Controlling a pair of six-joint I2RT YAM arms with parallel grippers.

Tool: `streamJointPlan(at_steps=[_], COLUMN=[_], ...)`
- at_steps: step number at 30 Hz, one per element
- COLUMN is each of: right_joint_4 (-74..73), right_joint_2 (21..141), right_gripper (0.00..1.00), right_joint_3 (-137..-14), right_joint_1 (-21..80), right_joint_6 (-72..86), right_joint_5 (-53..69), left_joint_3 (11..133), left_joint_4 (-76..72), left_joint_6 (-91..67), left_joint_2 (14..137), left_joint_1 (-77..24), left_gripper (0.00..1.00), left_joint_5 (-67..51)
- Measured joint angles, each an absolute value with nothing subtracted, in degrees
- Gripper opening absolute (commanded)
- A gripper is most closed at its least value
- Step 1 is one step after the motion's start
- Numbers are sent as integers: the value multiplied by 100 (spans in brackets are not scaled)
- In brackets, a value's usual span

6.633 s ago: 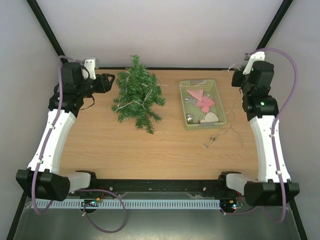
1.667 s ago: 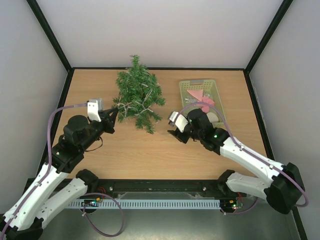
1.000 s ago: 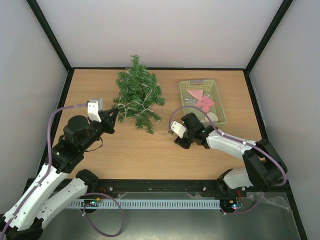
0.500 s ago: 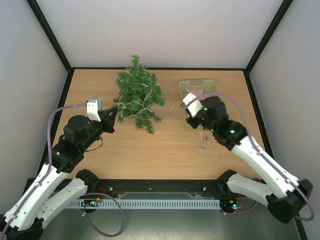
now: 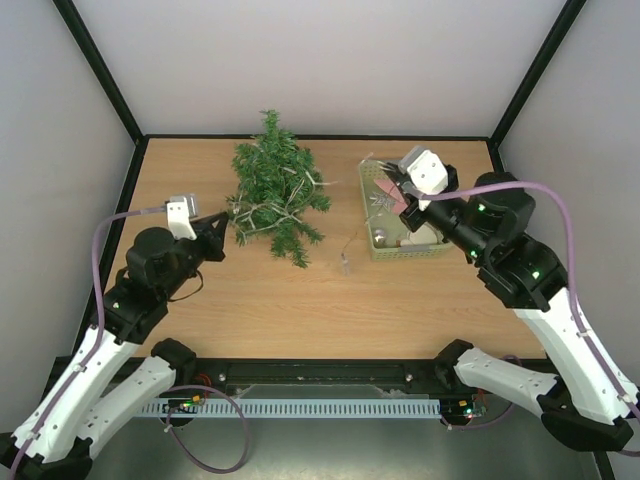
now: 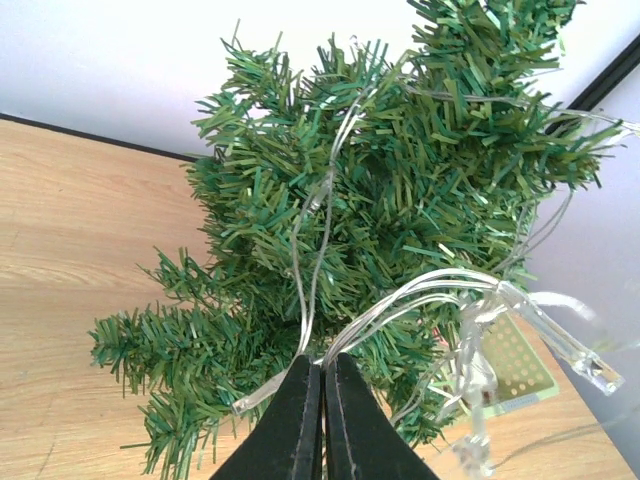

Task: Decorate the small christmas tree
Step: Wrap the decoration item around the Christmas tree.

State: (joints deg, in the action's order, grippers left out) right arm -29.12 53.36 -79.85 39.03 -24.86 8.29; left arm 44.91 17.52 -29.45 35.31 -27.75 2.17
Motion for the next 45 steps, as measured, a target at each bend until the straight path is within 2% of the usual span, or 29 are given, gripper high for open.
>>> streamJointPlan(at_steps=[8, 14, 23, 25, 29, 32, 40, 45], right_joint_4=[-2082, -1734, -1328, -1251, -1210, -1212, -1304, -1433], right_joint_2=[5817, 6967, 8132, 8320, 8611, 8626, 8626, 8698], right_gripper=[2, 2, 2, 2, 2, 2, 2, 2], right_joint_3=[-8680, -9598, -10337, -10554, -10993, -11019, -11019, -11209], right_joint_1=[3903, 3903, 3903, 3903, 3907, 3920, 4010, 4023], right_joint_6=[-3020, -3653, -4438, -4563, -4652, -4652, -4663, -4713], right_joint_5=[1326, 1109, 663, 578, 556, 666, 915, 928], left_joint_3=[4488, 4458, 4414, 4412, 4412, 4436, 5035, 5559], left_joint_4=[1745, 1721, 1527, 1490, 1490, 1605, 2106, 2493], left_joint_6=[-3022, -3026, -3022, -3020, -2956, -2875, -2147, -1719], left_joint_2=[3736, 3959, 4200, 4237, 4316, 4425, 4477, 4477], left_joint_1=[-2506, -1957, -1229, -1153, -1024, -985, -982, -982], left_gripper=[2, 2, 3, 8, 33, 45, 59, 63], left_joint_5=[220, 16, -670, -792, -932, -1055, -1334, -1398])
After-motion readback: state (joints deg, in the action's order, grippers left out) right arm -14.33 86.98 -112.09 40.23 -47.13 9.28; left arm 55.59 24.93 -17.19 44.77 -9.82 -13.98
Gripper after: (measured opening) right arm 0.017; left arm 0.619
